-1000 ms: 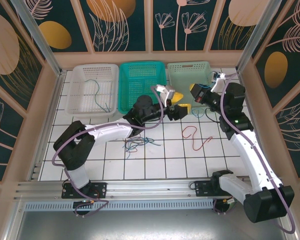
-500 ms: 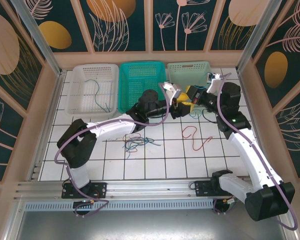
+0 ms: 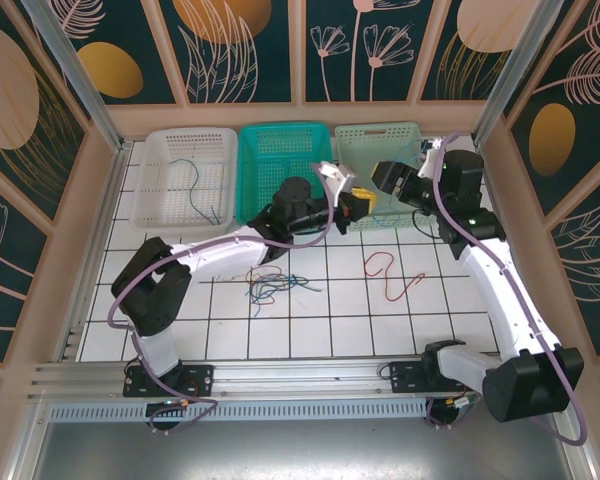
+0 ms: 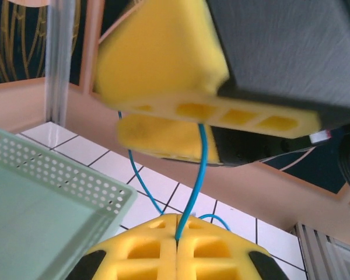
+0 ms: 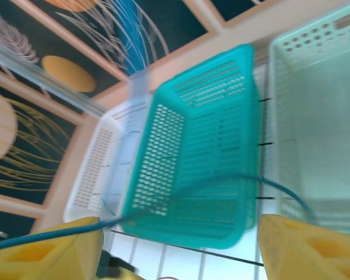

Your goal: Untangle the cables

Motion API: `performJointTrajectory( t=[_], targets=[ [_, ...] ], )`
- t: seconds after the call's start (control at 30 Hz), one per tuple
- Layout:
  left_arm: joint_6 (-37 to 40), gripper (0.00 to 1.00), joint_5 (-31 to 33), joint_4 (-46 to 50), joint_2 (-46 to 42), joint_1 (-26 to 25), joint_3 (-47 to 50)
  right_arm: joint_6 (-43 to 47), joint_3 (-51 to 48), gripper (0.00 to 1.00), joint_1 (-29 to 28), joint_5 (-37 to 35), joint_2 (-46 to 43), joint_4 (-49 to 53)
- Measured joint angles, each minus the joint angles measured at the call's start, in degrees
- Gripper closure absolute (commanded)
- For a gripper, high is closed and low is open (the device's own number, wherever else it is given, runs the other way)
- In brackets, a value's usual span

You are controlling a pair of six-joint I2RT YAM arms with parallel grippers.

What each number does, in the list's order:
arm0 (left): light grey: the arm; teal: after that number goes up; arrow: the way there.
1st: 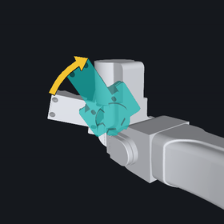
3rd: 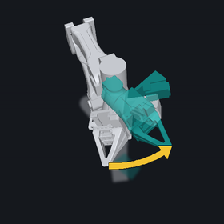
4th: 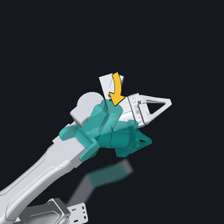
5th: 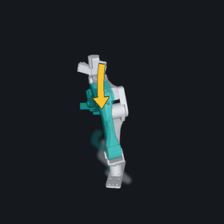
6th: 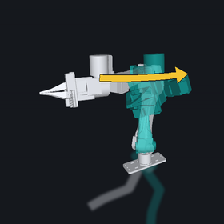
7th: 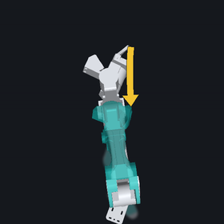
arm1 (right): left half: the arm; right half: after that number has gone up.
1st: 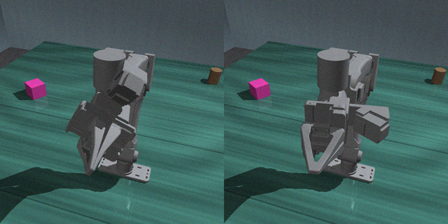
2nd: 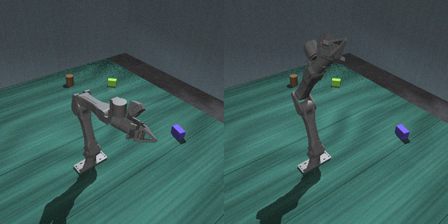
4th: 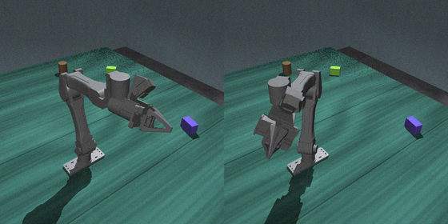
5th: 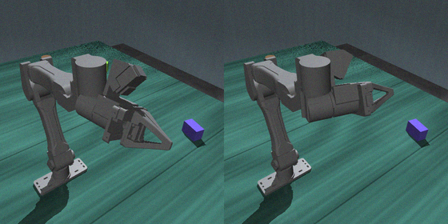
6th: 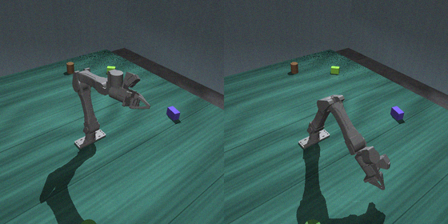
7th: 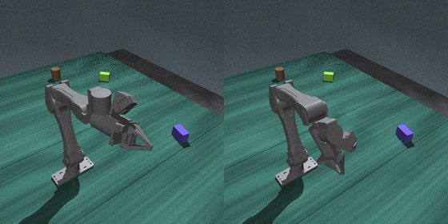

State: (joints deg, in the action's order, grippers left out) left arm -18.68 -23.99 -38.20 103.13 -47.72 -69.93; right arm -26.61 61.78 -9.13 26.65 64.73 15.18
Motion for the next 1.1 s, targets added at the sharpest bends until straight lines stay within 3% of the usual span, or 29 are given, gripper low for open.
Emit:
performJointTrajectory(
  t=[0.17,0.4,0.77,1.1],
  targets=[
    [-3.65,1.0,-0.94,-2.51,-2.25,3.74,3.41,3.04,-0.79,0.27,3.34,0.39,-1.4,2.58],
    [-6.45,1.0,-1.55,-3.21,-4.26,4.92,4.2,6.14,-4.33,0.32,6.8,3.28,-5.88,2.91],
    [-9.38,1.0,-4.15,-5.29,-5.49,4.98,4.2,6.14,-12.96,0.33,6.93,13.86,-6.58,-3.1],
    [-9.92,1.0,-4.7,-5.18,-5.49,4.98,4.2,6.6,-13.86,0.36,6.88,16.61,-8.31,-6.23]
  ],
)
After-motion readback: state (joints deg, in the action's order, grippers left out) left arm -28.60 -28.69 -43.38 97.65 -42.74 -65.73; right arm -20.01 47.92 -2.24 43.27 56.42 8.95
